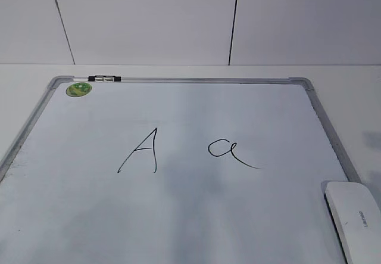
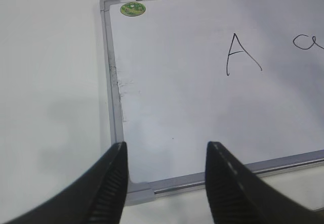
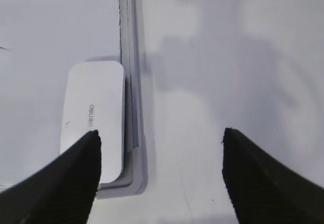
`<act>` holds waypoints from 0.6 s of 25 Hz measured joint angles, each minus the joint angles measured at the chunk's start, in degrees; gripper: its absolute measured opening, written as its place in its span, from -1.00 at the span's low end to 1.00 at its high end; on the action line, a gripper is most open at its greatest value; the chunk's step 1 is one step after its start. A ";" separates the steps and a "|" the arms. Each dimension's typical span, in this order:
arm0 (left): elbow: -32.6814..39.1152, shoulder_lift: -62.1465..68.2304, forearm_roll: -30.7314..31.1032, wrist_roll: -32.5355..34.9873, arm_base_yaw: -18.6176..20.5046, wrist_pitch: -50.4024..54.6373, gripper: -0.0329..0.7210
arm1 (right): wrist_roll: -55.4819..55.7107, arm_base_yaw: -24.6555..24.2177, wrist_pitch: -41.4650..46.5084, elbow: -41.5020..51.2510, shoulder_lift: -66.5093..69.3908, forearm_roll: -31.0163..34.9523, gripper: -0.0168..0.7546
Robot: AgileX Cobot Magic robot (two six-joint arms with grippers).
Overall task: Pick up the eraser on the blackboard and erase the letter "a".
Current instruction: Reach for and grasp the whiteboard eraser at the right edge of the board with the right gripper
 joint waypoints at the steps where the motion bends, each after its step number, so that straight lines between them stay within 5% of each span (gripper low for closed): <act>1: 0.00 0.00 0.00 0.00 -0.12 0.00 0.07 | 0.00 0.00 0.15 -0.35 1.62 0.51 0.58; 15: 0.00 0.00 0.00 0.00 -0.12 0.00 0.07 | -0.11 0.00 15.54 -19.68 29.54 9.58 0.58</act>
